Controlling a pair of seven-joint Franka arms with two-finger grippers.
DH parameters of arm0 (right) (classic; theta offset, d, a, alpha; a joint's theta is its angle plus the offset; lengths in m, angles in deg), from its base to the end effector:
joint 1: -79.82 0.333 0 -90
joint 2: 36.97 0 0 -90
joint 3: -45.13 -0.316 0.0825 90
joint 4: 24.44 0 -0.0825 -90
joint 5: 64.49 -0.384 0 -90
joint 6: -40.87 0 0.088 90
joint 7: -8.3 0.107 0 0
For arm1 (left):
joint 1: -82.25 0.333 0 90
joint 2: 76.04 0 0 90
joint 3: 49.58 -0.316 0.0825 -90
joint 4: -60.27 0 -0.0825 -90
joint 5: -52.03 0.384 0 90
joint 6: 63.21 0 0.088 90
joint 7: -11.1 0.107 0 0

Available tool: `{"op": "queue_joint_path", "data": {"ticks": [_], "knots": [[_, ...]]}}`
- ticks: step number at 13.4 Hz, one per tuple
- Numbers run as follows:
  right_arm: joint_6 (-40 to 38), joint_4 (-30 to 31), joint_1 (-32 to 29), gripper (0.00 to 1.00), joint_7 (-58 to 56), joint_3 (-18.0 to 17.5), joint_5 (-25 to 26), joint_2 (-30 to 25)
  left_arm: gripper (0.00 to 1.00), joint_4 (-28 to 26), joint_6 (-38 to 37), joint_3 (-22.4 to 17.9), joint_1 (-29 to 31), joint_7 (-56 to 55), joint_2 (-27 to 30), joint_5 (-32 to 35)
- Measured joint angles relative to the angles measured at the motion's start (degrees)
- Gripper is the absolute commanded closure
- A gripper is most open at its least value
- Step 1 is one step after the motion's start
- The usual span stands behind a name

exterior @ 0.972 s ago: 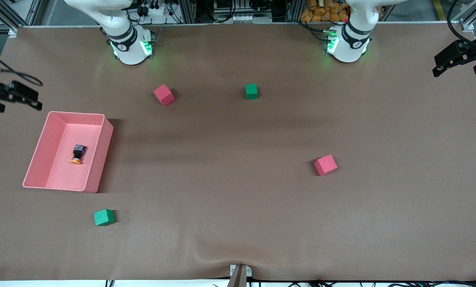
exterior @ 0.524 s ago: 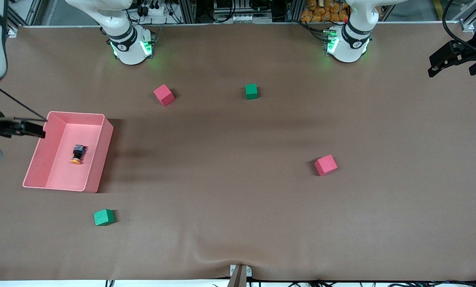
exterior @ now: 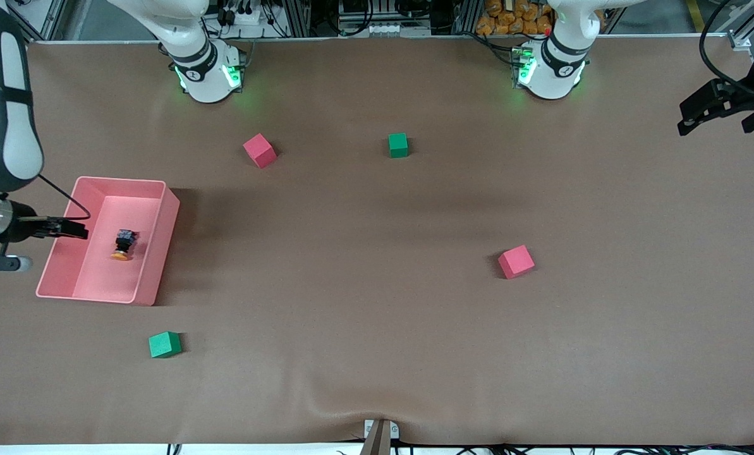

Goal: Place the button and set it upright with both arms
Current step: 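Reach the right gripper down into the pink tray toward the button, then grasp the yellow button by its base with the right gripper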

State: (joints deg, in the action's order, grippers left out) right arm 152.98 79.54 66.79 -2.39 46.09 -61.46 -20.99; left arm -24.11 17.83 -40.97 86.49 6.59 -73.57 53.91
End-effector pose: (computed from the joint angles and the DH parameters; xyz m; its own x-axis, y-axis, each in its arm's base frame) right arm 0.5939 -0.1510 0.3759 0.9889 -0.0354 -0.1441 -0.0322 -0.9992 0.0241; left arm 0.5225 -0.0382 0.6795 0.9999 0.0077 -0.0124 0.0072 -0.9992 -0.0400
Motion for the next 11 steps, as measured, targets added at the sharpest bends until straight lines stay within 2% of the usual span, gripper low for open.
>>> {"op": "queue_joint_path", "data": {"ticks": [3,8,11], "knots": [[6.4,4.5,-1.4,0.00,-2.4,0.0,-0.1,2.1,0.00,0.0,0.7,-1.0,-2.5,0.0,-1.2,0.0],[12.2,5.3,-2.8,0.00,-4.3,0.0,-0.8,7.8,0.00,-0.1,0.8,-1.9,-3.1,0.0,-1.5,0.0],[14.4,6.0,-3.0,0.00,-5.3,0.0,-3.5,10.8,0.00,-0.4,0.8,-1.9,-3.2,0.0,-1.6,0.0]]}}
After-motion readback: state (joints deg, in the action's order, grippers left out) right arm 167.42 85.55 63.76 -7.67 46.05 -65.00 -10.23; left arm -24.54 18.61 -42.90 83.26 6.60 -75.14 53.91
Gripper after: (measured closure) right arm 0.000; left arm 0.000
